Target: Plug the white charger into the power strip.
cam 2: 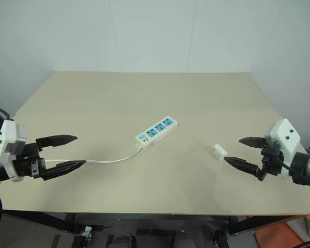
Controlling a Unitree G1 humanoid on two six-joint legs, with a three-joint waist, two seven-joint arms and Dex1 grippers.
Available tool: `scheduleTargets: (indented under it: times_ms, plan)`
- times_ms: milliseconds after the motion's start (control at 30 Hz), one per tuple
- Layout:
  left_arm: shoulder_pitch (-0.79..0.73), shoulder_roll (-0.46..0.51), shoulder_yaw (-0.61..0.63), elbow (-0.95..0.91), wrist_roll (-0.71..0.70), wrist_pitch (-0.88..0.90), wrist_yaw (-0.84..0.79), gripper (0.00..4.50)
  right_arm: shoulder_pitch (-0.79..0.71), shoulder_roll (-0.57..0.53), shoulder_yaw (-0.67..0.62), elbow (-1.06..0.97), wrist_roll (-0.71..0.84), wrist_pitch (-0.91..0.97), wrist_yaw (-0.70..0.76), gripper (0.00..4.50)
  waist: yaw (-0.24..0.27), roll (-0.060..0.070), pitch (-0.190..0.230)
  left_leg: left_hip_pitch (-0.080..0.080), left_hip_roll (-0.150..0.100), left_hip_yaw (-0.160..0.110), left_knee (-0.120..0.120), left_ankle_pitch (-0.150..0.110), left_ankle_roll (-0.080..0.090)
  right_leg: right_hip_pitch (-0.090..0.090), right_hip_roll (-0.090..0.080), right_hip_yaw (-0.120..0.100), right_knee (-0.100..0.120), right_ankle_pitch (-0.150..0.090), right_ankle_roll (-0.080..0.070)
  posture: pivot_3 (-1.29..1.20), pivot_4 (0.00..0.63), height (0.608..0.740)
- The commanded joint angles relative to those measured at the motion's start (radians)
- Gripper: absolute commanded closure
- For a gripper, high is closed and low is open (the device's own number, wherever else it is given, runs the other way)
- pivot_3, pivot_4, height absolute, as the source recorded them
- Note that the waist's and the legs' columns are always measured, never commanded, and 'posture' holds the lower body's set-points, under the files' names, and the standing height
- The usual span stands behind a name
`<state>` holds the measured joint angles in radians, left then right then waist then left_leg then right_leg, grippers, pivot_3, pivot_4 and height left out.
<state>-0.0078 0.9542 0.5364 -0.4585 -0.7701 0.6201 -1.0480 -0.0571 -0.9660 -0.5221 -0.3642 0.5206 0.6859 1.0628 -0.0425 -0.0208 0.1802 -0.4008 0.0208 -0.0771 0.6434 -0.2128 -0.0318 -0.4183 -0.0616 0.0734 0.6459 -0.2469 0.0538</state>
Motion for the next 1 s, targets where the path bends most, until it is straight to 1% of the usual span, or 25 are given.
scheduleTargets:
  times_ms: [33,433,500,600,700,867,1000]
  plan:
    - [-0.018,0.006,0.002,-0.017,-0.014,-0.007,0.009,0.02,0.002,-0.024,-0.031,-0.031,0.022,0.000,-0.014,0.00,0.000,0.000,0.000,0.000,0.000,0.000,0.000,0.000,0.000,0.000,0.000,0.000,0.000,0.000,0.000,0.00,0.150,0.740]
    - [-0.036,-0.003,-0.028,-0.018,-0.019,-0.008,0.037,0.02,0.007,-0.034,-0.022,-0.030,0.030,-0.007,-0.034,0.00,0.000,0.000,0.000,0.000,0.000,0.000,0.000,0.000,0.000,0.000,0.000,0.000,0.000,0.000,0.000,0.00,0.150,0.740]
    - [-0.080,-0.026,-0.087,-0.002,0.009,-0.009,0.090,0.02,-0.005,-0.032,-0.012,-0.028,0.034,-0.005,-0.040,0.00,0.001,0.000,0.000,0.000,0.000,0.000,0.000,0.000,0.000,0.000,0.000,0.000,0.000,0.000,0.000,0.00,0.150,0.740]
    - [-0.185,-0.092,-0.259,0.052,0.132,-0.040,0.183,0.02,-0.027,-0.030,0.016,-0.027,0.034,-0.010,-0.051,0.00,0.009,0.000,0.000,0.003,0.000,0.000,0.001,0.000,0.000,0.004,0.000,0.000,0.000,0.000,0.000,0.00,0.150,0.740]
    - [-0.301,-0.163,-0.417,0.141,0.253,-0.043,0.251,0.02,-0.051,-0.031,0.031,-0.029,0.039,-0.008,-0.058,0.00,0.011,-0.001,0.000,0.010,-0.001,-0.001,0.001,0.000,0.000,0.014,0.000,0.000,-0.003,0.000,0.001,0.00,0.150,0.740]
    - [-0.410,-0.246,-0.633,0.315,0.385,-0.041,0.231,0.02,-0.078,-0.026,0.045,-0.038,0.049,-0.011,-0.072,0.00,0.008,-0.002,0.001,0.010,-0.001,-0.001,0.000,0.000,0.000,0.014,0.000,0.000,-0.004,0.001,0.001,0.00,0.150,0.740]
    - [-0.483,-0.353,-0.730,0.492,0.464,-0.063,0.236,0.02,-0.098,-0.026,0.071,-0.046,0.063,-0.013,-0.077,0.00,0.006,-0.002,0.001,0.010,-0.001,-0.001,0.000,0.000,0.000,0.014,0.000,0.000,-0.003,0.001,0.001,0.00,0.150,0.740]
